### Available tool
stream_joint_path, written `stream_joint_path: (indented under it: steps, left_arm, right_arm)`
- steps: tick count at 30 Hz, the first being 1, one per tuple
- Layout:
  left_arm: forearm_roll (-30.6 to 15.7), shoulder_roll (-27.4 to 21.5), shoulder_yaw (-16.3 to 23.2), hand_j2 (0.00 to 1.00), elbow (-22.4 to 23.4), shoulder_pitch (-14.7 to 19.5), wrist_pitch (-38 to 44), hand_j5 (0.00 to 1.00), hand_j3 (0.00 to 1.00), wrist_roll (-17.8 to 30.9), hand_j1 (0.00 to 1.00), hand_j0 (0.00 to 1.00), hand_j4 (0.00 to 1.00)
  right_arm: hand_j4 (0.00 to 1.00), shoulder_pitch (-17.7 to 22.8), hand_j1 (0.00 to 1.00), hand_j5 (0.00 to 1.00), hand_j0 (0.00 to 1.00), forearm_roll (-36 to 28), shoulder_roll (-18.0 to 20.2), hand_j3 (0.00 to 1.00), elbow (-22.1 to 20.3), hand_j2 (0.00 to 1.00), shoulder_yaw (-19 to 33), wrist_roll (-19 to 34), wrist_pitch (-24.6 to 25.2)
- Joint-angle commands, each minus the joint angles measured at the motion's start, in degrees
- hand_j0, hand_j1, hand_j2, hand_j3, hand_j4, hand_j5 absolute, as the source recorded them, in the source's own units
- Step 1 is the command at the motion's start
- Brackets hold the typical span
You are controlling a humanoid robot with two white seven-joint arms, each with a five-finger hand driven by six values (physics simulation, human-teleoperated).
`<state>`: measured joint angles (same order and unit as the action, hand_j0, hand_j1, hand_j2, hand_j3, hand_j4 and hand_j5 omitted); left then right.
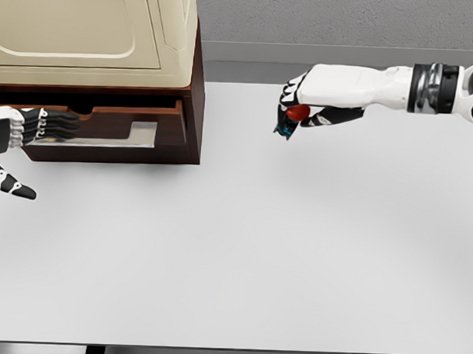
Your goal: Open the cabinet drawer with left arm, and place a switch into the drawer with right arm
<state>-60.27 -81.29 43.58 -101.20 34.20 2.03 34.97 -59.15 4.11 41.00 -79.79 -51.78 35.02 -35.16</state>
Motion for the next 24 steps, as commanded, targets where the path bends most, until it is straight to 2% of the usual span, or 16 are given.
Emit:
stream_joint_path:
  steps: [1,5,7,24]
  left_arm:
    - [1.03,-0.1,0.63,1.0,0.13,0.07,2.18,1.0,1.0,0.03,1.0,1.0,1.0]
    - [-1.08,-0.1,0.54,1.0,0.13,0.16,4.56,1.0,1.0,0.03,1.0,1.0,1.0]
    - [-2.58,-0.1,0.01,1.0,0.13,0.34,8.69,1.0,1.0,0.03,1.0,1.0,1.0]
    - [-3.01,-0.19,-0.16,1.0,0.13,0.95,12.12,1.0,1.0,0.03,1.0,1.0,1.0]
  right_arm:
    - [0.47,0.0,0.47,0.47,0.47,-0.33,-0.65,0.47,-0.01,0.47,-0.87,-0.02,0.16]
    - [0.47,-1.76,0.47,0.47,0.47,-0.33,-1.45,0.47,-0.01,0.47,-2.54,-0.02,0.16]
    - [0.47,-2.37,0.47,0.47,0.47,-0.33,-1.53,0.47,-0.01,0.47,-2.89,-0.02,0.16]
    - [0.47,-6.06,0.47,0.47,0.47,-0.42,-5.4,0.47,-0.36,0.47,-5.18,-0.02,0.16]
